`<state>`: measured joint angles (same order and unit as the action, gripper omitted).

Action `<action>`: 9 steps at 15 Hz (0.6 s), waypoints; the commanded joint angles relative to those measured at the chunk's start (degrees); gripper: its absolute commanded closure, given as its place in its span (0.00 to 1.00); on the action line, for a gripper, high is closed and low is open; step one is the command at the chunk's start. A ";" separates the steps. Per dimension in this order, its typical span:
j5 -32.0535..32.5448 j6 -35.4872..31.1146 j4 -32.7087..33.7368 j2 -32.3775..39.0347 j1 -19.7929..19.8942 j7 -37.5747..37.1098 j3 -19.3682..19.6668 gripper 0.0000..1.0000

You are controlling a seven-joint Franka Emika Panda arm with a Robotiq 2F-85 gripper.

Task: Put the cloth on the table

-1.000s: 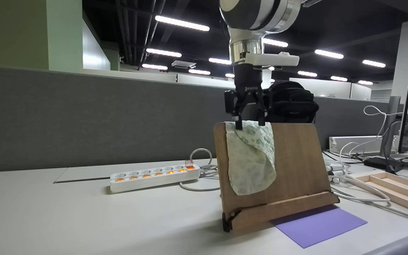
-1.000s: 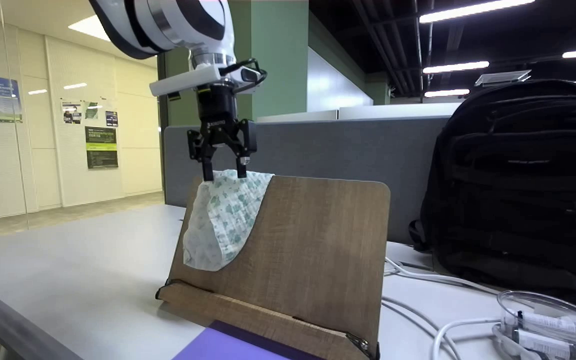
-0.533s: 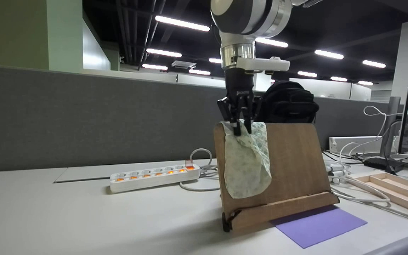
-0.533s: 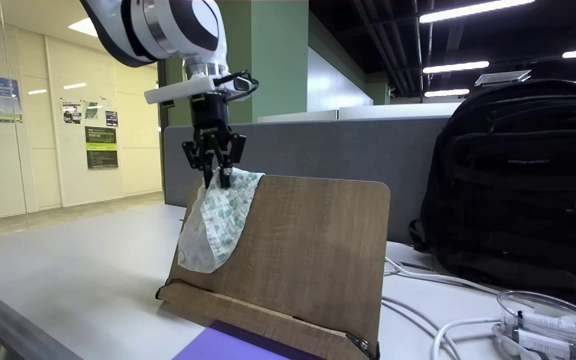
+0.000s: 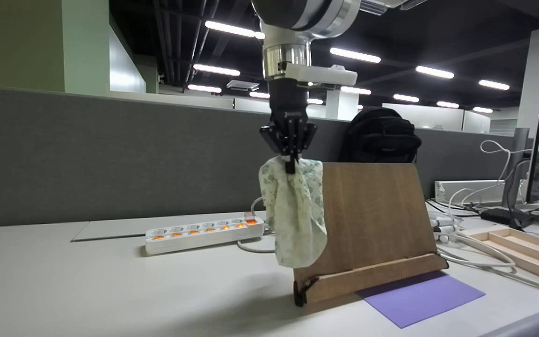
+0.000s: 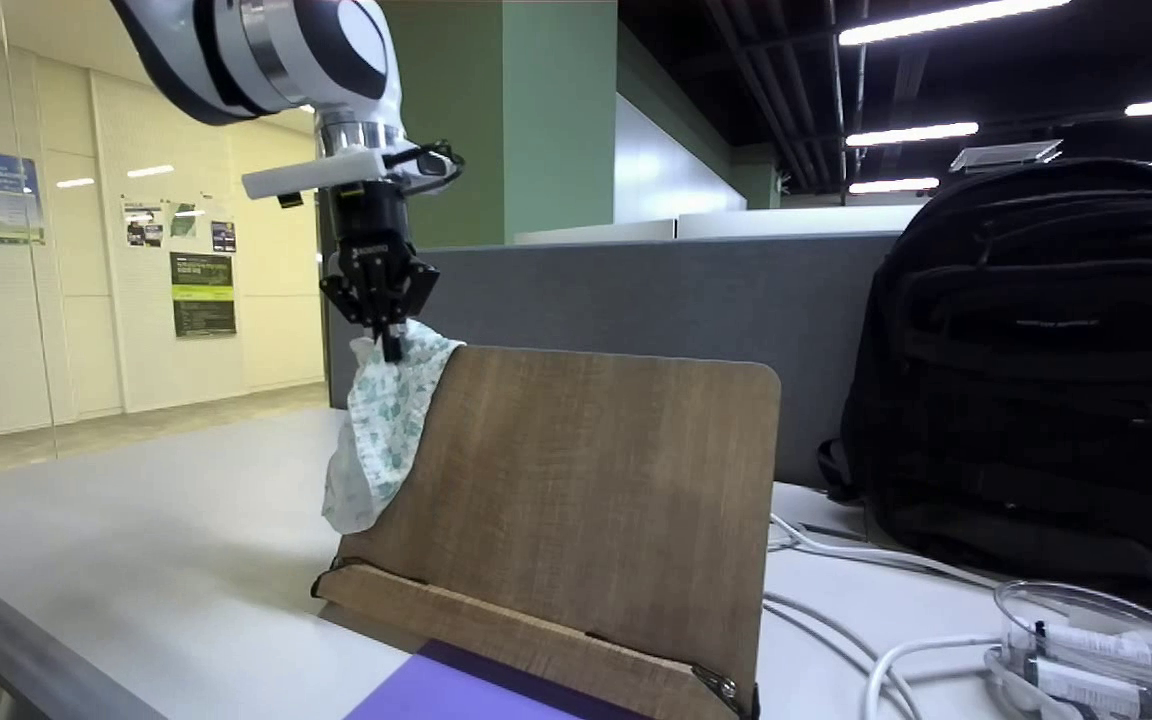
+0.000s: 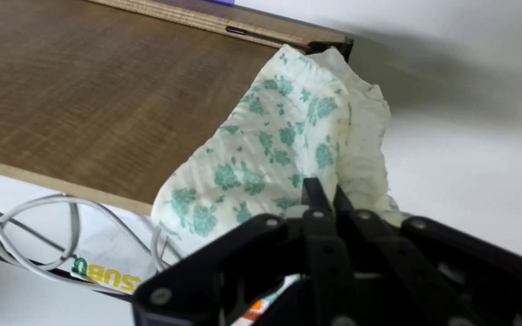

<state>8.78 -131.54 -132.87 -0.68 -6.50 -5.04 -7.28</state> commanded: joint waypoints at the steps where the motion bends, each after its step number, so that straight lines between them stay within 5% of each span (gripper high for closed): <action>1: 0.43 2.01 5.67 3.08 -2.54 -1.06 -2.28 1.00; 9: 3.81 5.53 16.76 15.43 -9.27 -18.12 -3.91 0.99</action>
<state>10.86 -129.73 -121.65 9.18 -13.55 -15.55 -11.57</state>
